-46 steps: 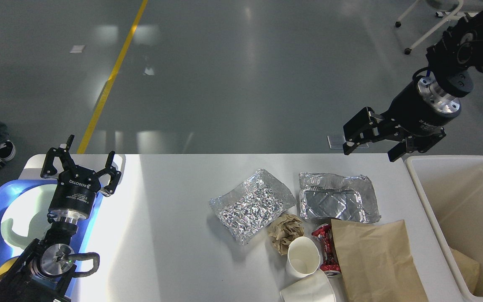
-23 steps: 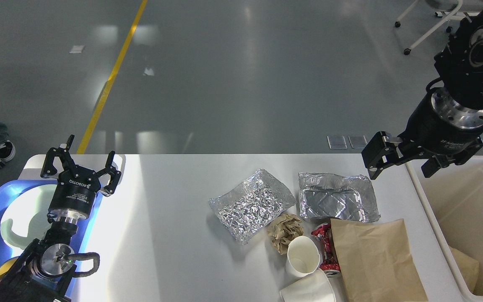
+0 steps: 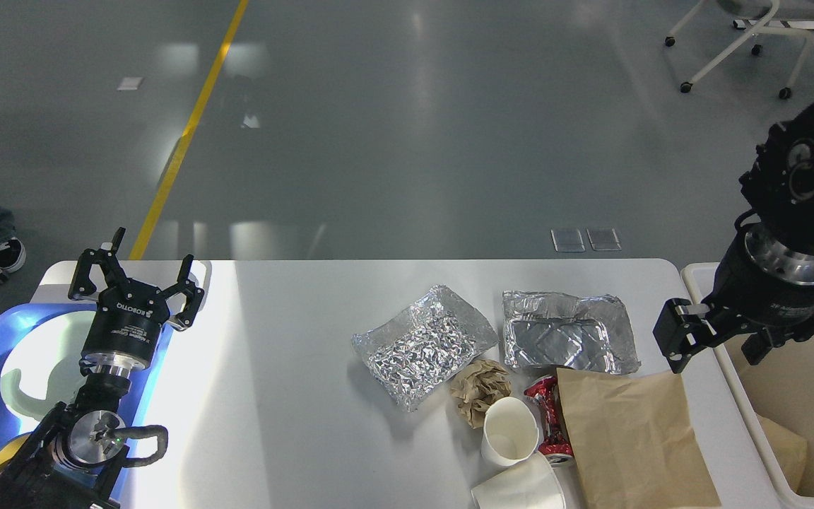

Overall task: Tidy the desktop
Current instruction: 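Raise the right gripper and swing it toward the white bin, then lower the right gripper and grasp the brown paper bag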

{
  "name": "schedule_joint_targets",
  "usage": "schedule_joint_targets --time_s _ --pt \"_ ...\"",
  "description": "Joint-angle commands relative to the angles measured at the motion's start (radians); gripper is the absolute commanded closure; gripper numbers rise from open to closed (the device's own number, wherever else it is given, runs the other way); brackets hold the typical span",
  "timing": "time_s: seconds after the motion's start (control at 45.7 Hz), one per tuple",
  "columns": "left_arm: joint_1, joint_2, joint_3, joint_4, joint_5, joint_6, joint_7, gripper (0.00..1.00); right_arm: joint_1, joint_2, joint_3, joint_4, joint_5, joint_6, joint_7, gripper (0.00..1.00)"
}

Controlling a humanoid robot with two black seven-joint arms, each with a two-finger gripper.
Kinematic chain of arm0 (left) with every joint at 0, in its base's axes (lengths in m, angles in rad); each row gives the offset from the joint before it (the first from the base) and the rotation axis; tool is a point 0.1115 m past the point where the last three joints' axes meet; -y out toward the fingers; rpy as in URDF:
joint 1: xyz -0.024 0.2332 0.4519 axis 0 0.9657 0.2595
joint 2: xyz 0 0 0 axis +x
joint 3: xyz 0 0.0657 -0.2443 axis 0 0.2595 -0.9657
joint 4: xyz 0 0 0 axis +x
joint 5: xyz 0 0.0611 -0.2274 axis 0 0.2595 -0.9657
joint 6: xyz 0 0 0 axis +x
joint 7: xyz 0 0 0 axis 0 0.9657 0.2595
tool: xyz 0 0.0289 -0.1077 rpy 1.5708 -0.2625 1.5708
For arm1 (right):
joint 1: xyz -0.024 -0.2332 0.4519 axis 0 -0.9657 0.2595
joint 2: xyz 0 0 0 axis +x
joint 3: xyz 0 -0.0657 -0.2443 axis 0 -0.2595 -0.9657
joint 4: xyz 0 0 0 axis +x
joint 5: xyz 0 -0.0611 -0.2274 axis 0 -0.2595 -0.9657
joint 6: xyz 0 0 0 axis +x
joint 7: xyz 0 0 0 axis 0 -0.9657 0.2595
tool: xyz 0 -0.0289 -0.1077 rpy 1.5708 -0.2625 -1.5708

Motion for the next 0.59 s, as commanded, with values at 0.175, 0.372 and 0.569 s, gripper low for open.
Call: schedule_joint_targets --time_s 0.175,0.372,0.569 --pt "0.0 0.0 -0.001 0.0 0.0 0.0 0.0 0.03 -0.247 -0.126 0.006 -0.011 -0.063 -0.221 0.035 0.16" --pt "0.0 0.0 -0.001 0.0 0.0 0.0 0.0 0.03 -0.417 -0.116 0.001 -0.038 -0.121 -0.438 0.064 0.15" --pt "0.0 0.0 -0.001 0.0 0.0 0.0 0.0 0.03 -0.572 -0.108 0.01 -0.116 -0.199 -0.559 0.157 0.15"
